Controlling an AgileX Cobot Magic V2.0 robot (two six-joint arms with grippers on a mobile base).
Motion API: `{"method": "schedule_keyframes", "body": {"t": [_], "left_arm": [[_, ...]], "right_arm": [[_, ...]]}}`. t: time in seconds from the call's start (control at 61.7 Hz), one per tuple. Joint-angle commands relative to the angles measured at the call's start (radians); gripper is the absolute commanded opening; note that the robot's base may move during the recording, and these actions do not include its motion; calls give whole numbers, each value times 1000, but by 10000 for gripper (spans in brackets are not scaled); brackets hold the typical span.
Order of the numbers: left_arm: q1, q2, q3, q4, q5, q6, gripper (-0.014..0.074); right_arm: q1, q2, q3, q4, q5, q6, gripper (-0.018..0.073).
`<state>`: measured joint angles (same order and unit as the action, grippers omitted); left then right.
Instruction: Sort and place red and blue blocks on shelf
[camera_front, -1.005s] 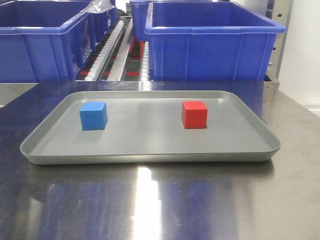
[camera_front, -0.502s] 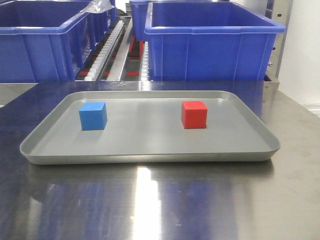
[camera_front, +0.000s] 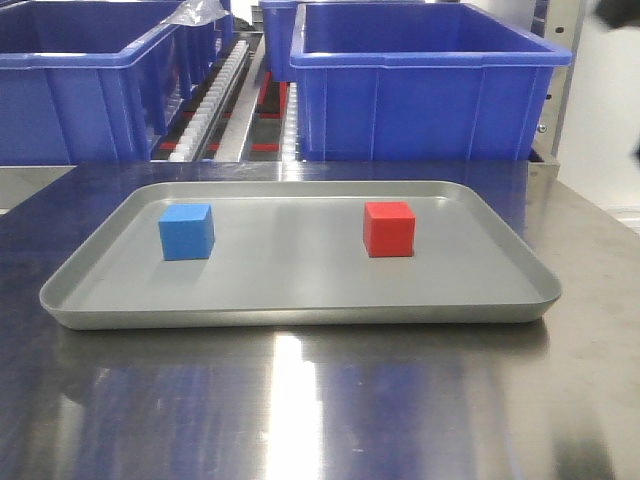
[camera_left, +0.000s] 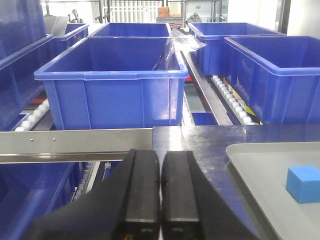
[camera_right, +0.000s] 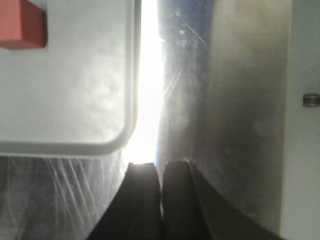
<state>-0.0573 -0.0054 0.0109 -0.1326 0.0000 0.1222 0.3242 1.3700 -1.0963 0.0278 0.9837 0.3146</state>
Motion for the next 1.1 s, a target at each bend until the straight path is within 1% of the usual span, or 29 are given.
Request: {"method": "schedule_keyframes", "body": {"t": [0.0,0.113,0.178,0.243,0.356,0.454,0.599,0.745,0.891,1.086], "left_arm": [[0,-20,24,-2,-82,-9,125],[0,-20,24,-2,-82,-9,125],[0,-20,24,-2,-82,-9,125],[0,-20,24,-2,-82,-9,125],[0,-20,24,-2,-82,-9,125],[0,-20,24,-2,-82,-9,125],[0,-20,24,-2,-82,-9,125],[0,-20,24,-2,-82,-9,125],[0,-20,24,-2,-82,-9,125],[0,-18,24,-2,-82,-9,125]], "right_arm": [[47,71,-116,-28,15,26,336],[100,191,-233,-28,45,28,568],[124,253,-303,-28,58,28,632],[140,304,-377,-28,70,28,613],[170,395,-507,-28,112,30,615],[191,464,-601,-28,155,66,615],[217,544,-694,-28,202,80,615],[235,570,-705,-28,205,80,615],[235,597,-705,-28,191,80,615],[230,635,-703,7,173,80,615]]}}
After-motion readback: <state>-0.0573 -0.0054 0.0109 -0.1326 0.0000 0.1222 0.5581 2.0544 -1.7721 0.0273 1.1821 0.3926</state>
